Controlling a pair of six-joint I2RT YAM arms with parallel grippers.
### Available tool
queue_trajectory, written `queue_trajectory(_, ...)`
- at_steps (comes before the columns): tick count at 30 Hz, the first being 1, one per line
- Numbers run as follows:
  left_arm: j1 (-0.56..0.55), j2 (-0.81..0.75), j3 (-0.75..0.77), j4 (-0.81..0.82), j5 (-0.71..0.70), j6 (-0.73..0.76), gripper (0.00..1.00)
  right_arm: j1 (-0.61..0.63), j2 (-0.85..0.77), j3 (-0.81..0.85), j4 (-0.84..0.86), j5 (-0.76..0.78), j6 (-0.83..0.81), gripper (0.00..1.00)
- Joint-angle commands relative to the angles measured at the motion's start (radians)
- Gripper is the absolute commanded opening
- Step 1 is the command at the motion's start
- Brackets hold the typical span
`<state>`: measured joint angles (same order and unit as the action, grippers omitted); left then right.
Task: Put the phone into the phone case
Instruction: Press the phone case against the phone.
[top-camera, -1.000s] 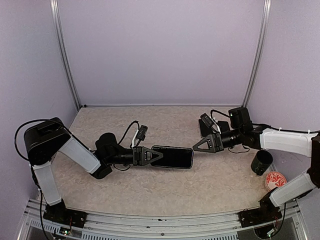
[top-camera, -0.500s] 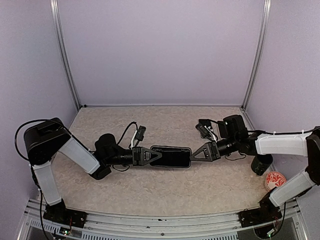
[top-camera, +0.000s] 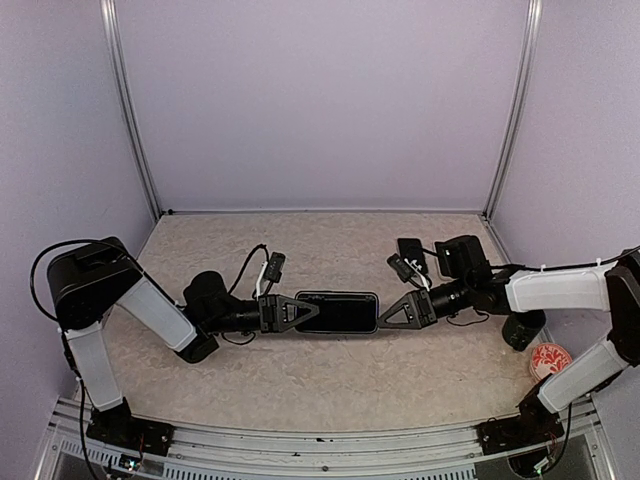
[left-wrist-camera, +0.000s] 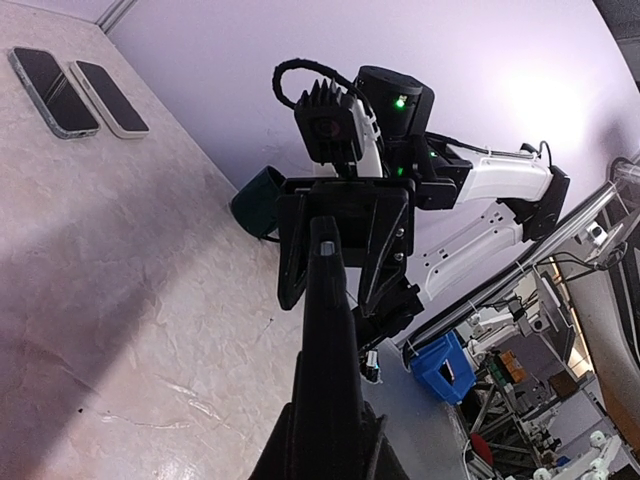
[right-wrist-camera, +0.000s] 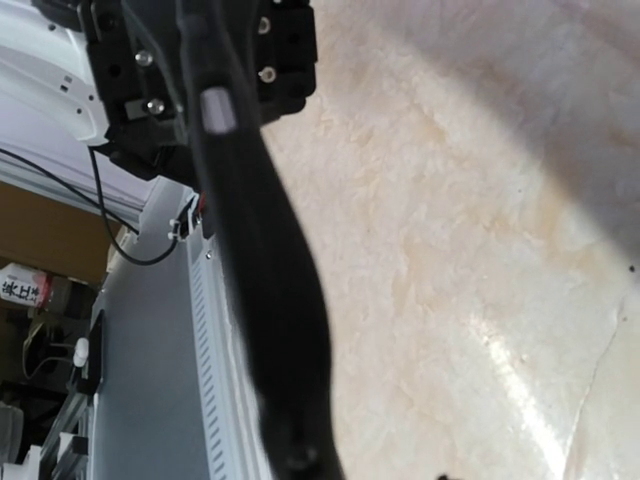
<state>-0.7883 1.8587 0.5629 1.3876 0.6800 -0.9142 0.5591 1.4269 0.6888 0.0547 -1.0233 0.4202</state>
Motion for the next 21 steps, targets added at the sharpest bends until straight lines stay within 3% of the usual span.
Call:
queue_trajectory(1,0.009,-0.040,-0.011,0.124,-0.003,-0.003,0.00,0.008,-0.021,-0.002,0.011,0.018,-0.005,0.49)
queue_trajectory(15,0.006,-0.023,-0.013,0.159,-0.003,-0.023,0.00,0.035,0.038,0.003,0.130,-0.037,0.084,0.47)
queue_trajectory(21,0.003,-0.021,-0.014,0.160,-0.002,-0.024,0.00,0.058,0.073,0.027,0.144,-0.026,0.092,0.40)
